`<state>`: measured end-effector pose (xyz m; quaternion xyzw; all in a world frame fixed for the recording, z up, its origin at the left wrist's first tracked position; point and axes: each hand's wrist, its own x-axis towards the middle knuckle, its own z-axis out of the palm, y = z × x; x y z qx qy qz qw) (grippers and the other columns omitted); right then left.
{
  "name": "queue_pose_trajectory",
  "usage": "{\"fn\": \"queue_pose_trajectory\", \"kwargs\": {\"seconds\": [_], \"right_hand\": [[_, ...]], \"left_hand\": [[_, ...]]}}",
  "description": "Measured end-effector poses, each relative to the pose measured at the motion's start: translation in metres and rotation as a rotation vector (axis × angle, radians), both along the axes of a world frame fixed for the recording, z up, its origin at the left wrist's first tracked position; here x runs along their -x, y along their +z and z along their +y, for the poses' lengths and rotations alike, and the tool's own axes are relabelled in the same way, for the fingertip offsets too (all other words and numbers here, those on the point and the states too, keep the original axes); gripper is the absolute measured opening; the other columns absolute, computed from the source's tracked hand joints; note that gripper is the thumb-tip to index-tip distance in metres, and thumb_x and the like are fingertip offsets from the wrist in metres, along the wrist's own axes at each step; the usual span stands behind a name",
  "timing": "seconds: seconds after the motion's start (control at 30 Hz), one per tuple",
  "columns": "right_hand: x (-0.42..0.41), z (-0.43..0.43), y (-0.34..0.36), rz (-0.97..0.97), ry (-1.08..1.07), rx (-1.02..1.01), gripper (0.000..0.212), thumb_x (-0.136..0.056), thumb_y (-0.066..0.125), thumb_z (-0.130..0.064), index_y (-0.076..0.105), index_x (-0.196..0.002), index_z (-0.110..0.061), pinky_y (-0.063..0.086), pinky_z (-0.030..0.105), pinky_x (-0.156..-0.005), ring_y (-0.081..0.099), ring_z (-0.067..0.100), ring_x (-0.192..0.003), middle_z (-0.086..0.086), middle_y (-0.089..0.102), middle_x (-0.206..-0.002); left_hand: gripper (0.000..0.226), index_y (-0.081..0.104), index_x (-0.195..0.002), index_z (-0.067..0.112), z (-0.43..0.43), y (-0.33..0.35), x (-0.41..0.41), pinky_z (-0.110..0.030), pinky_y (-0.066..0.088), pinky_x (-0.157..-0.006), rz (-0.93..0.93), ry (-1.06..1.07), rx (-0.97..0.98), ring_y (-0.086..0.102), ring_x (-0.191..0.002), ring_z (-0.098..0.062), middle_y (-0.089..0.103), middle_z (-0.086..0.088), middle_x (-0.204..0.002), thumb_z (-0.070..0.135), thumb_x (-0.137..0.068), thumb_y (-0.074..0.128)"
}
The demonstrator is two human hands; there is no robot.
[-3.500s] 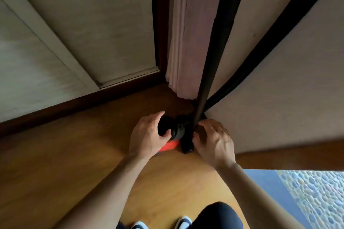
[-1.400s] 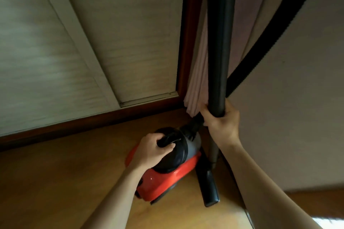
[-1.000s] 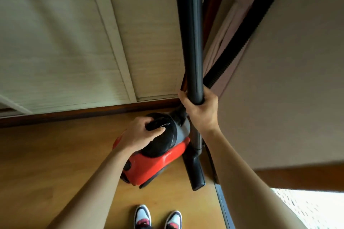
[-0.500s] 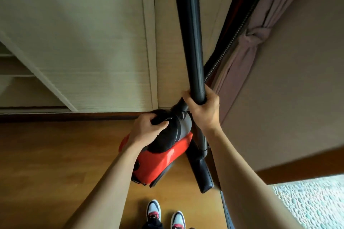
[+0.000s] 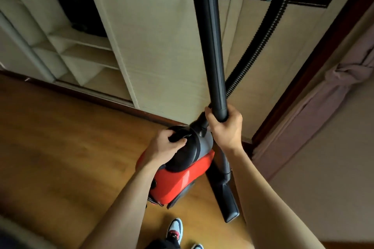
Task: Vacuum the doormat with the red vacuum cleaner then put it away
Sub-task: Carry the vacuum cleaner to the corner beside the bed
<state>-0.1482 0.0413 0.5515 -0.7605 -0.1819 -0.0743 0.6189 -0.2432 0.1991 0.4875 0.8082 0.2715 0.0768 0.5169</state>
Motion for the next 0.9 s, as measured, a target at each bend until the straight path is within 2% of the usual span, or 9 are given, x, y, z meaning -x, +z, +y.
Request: {"fn": "queue_pose_trajectory", "kwargs": {"seconds": [0.07,0.2,0.27,0.43,0.53,0.6,0.67,0.77,0.9], "right_hand": [[0.006,0.018,-0.002,-0.002,0.059,0.001,0.027,-0.08,0.07,-0.039,0.061,-0.079,-0.014,0.051,0.047,-0.058,0.057,0.035,-0.06,0.016,0.059,-0.065],[0.023,0.061,-0.001,-0.012,0.222,-0.018,0.017,-0.082,0.071,-0.03,0.056,-0.076,-0.026,0.049,0.041,-0.058,0.052,0.021,-0.061,0.009,0.056,-0.067],[0.032,0.087,-0.002,0.0,0.323,-0.034,0.018,-0.082,0.07,-0.032,0.054,-0.076,-0.031,0.052,0.047,-0.059,0.055,0.03,-0.063,0.013,0.057,-0.069],[0.051,0.155,-0.009,0.029,0.524,-0.008,0.016,-0.085,0.072,-0.03,0.058,-0.082,-0.024,0.052,0.053,-0.058,0.059,0.042,-0.068,0.02,0.059,-0.075],[0.064,0.197,-0.013,0.009,0.618,0.011,0.014,-0.086,0.073,-0.024,0.062,-0.086,-0.016,0.054,0.044,-0.063,0.058,0.026,-0.068,0.008,0.059,-0.073],[0.071,0.231,-0.017,0.034,0.67,0.03,0.015,-0.087,0.076,-0.021,0.062,-0.083,-0.026,0.05,0.026,-0.062,0.057,0.007,-0.066,-0.006,0.059,-0.071],[0.081,0.268,-0.02,0.047,0.709,0.061,0.027,-0.086,0.078,-0.018,0.057,-0.077,-0.033,0.043,0.01,-0.06,0.057,-0.001,-0.065,-0.01,0.058,-0.07],[0.094,0.332,-0.026,0.072,0.756,0.074,0.036,-0.084,0.08,-0.013,0.052,-0.07,-0.03,0.042,0.007,-0.055,0.056,-0.006,-0.059,-0.008,0.055,-0.065],[0.105,0.417,-0.032,-0.001,0.809,0.073,0.039,-0.082,0.081,-0.01,0.052,-0.071,-0.035,0.04,0.009,-0.057,0.055,-0.001,-0.058,-0.014,0.053,-0.062]], "left_hand": [[0.027,0.063,-0.06,0.027,0.009,0.004,0.018,-0.023,0.035,-0.046,0.008,0.069,-0.019,0.047,-0.045,-0.004,0.053,0.02,-0.042,0.026,-0.083,0.077],[0.018,0.069,-0.069,0.02,0.034,0.01,0.054,-0.024,0.037,-0.048,0.005,0.199,-0.027,0.049,-0.046,-0.003,0.056,0.019,-0.046,0.03,-0.082,0.076],[0.015,0.073,-0.076,0.019,0.048,0.013,0.073,-0.023,0.041,-0.052,0.006,0.268,-0.038,0.056,-0.052,-0.005,0.062,0.016,-0.053,0.033,-0.081,0.075],[0.036,0.053,-0.056,0.021,0.09,0.014,0.114,-0.023,0.039,-0.055,0.044,0.451,-0.124,0.053,-0.054,-0.01,0.053,0.008,-0.051,0.033,-0.083,0.074],[0.034,0.057,-0.06,0.013,0.12,0.011,0.137,-0.029,0.041,-0.052,0.043,0.589,-0.043,0.051,-0.047,-0.01,0.05,0.01,-0.044,0.033,-0.082,0.074],[0.029,0.063,-0.066,0.011,0.143,0.01,0.15,-0.029,0.042,-0.051,0.047,0.653,-0.023,0.052,-0.046,-0.009,0.052,0.011,-0.043,0.033,-0.083,0.074],[0.024,0.067,-0.074,0.012,0.169,0.011,0.16,-0.026,0.044,-0.054,0.056,0.69,-0.032,0.056,-0.05,-0.008,0.058,0.008,-0.051,0.033,-0.084,0.072],[0.018,0.069,-0.081,0.014,0.216,0.01,0.174,-0.022,0.044,-0.052,0.055,0.744,-0.007,0.057,-0.049,-0.005,0.058,0.007,-0.054,0.031,-0.087,0.072],[0.03,0.059,-0.062,0.024,0.286,0.006,0.189,-0.029,0.043,-0.053,0.084,0.78,-0.072,0.056,-0.051,-0.01,0.055,0.008,-0.053,0.037,-0.087,0.071]]}}
